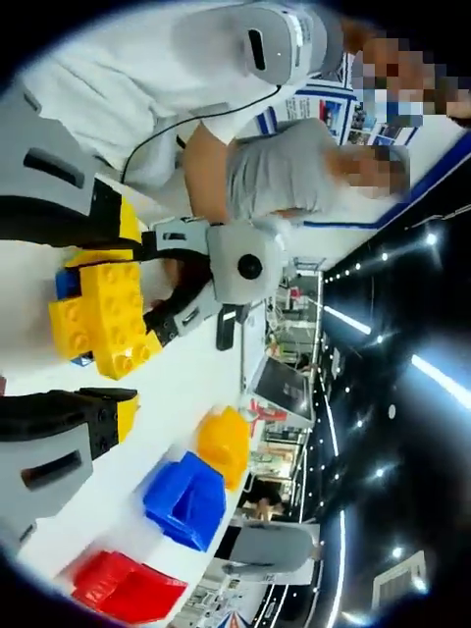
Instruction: Take apart the toy blocks one by one and place each separated block into its matching bin, sorting the blocks by their type until all the connected pieces are disassembled and separated into the correct bins
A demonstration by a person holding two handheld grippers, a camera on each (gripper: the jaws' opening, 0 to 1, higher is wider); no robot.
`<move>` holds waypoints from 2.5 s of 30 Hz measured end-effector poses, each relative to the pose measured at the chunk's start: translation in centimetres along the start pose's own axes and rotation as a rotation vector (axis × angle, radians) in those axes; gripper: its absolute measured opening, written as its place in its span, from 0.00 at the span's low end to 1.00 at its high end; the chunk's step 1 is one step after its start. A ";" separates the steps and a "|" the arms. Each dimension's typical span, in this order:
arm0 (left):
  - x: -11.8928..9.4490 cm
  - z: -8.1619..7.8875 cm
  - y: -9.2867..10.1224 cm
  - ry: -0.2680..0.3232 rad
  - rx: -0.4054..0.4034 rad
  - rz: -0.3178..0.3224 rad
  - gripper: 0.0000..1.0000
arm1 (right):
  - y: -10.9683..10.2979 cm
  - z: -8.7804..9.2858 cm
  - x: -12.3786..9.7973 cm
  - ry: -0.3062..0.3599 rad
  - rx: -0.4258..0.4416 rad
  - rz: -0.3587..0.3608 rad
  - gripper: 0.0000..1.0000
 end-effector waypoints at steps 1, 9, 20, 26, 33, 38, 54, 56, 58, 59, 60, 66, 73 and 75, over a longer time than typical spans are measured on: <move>-0.1 0.0 0.1 0.000 0.000 0.002 0.42 | 0.0 0.0 0.1 0.011 0.040 -0.008 0.51; -0.2 -0.1 -0.3 -0.002 0.005 0.003 0.42 | -0.6 0.3 0.7 0.041 0.063 -0.009 0.49; 0.2 -0.3 -0.7 -0.008 0.024 -0.008 0.42 | -1.2 -0.5 0.9 0.078 0.145 -0.021 0.49; 0.4 -0.2 -1.1 -0.008 0.014 -0.007 0.42 | -0.4 -2.1 -0.5 0.167 0.161 0.049 0.49; 0.6 -0.2 -1.2 -0.008 0.012 -0.016 0.42 | 3.5 -3.2 -3.1 0.214 0.186 0.218 0.49; 0.7 -0.2 -1.1 -0.007 0.013 -0.026 0.42 | 6.7 -4.2 -3.8 0.206 0.203 0.294 0.49; 0.7 -0.1 -1.4 -0.004 0.019 -0.061 0.42 | 16.3 -12.2 5.4 0.197 0.258 0.365 0.49; 0.6 -0.1 -1.5 -0.003 0.018 -0.064 0.42 | 17.1 -12.8 7.1 0.196 0.260 0.369 0.49; 0.6 0.0 -1.7 -0.002 0.019 -0.064 0.42 | 17.7 -13.3 9.0 0.184 0.245 0.371 0.49; 0.6 0.0 -1.8 -0.002 0.020 -0.064 0.42 | 17.9 -13.5 9.8 0.180 0.243 0.373 0.49; 0.6 0.0 -1.8 -0.002 0.020 -0.064 0.42 | 18.2 -13.7 10.6 0.176 0.240 0.375 0.49; 0.4 0.1 -2.5 -0.002 0.019 -0.067 0.42 | 20.2 -14.8 15.2 0.131 0.226 0.388 0.49; 0.3 0.1 -2.6 -0.002 0.021 -0.066 0.42 | 21.5 -14.8 20.8 0.044 0.179 0.418 0.49; 0.3 0.1 -2.5 -0.002 0.020 -0.067 0.42 | 21.9 -14.6 21.9 0.032 0.180 0.432 0.49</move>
Point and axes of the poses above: the point that each gripper's makers call its tool centre point, and the gripper's own axes: x roughly forward along the fingers, y roughly to its right, z roughly out of its underside, the point moved 7 cm from there along -x, roughly backward along the fingers, and after that the axes turned 1 degree about -y, right-handed, at the moved point
